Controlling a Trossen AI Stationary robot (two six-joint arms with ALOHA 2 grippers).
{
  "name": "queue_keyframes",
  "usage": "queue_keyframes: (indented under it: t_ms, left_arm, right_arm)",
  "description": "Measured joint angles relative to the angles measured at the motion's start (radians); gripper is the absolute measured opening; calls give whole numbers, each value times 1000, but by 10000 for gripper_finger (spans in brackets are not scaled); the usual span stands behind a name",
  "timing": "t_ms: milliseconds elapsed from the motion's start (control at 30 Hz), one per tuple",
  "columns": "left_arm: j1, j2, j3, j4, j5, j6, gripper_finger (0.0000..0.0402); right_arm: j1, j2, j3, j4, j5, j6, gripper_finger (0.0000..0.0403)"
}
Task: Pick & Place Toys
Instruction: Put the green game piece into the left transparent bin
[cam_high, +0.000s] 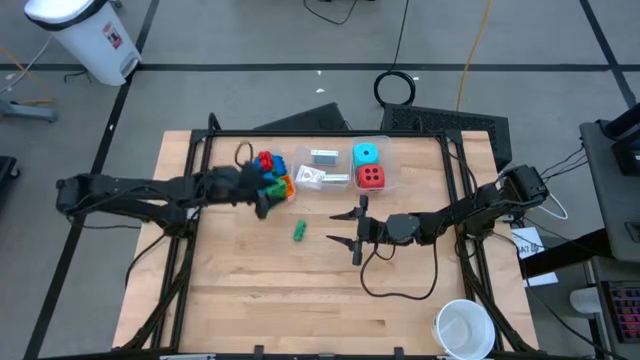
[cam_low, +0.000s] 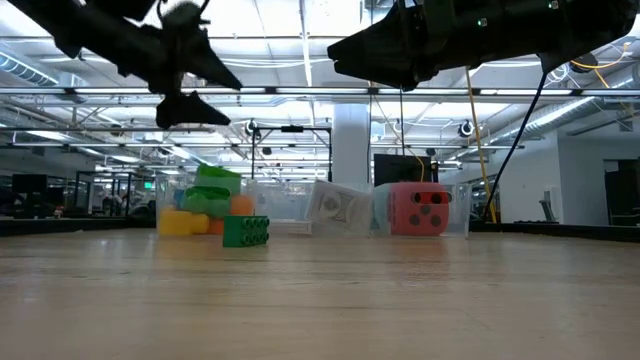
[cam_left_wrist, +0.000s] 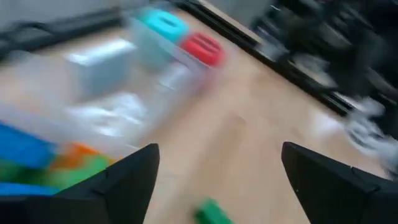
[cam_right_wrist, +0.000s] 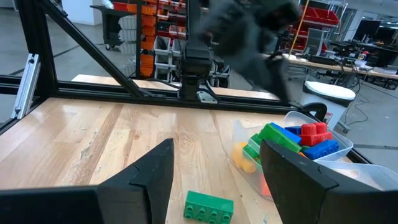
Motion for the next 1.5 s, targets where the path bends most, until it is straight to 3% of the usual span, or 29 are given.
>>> queue_keyframes:
  t_ms: [100, 267, 400, 633, 867, 1100, 1267, 1500]
  left_arm:
    - [-145, 62, 1, 51, -27, -12, 329]
    - [-366, 240, 1, 109, -216, -63, 319]
    - [-452, 368, 1, 141, -375, -197, 320]
    - [-490, 571, 1, 241, -517, -295, 313]
    - [-486, 753, 1, 485, -539, -253, 314]
    - [-435, 838, 1, 519, -550, -307, 299]
    - [-414, 840, 1, 518, -550, -312, 245]
    - [-414, 836, 1, 557, -483, -255, 95]
  right_arm:
    - [-1, 0, 0, 0, 0, -2, 208]
    - [-1, 0, 0, 0, 1, -3, 208]
    - [-1, 0, 0, 1, 1, -3, 208]
    - [0, 0, 0, 8, 2, -1, 208]
    - [0, 0, 0, 8, 2, -1, 208]
    - [0, 0, 0, 8, 2, -1, 208]
    - [0, 0, 0, 8, 2, -1, 208]
    - [0, 0, 0, 8, 2, 0, 208]
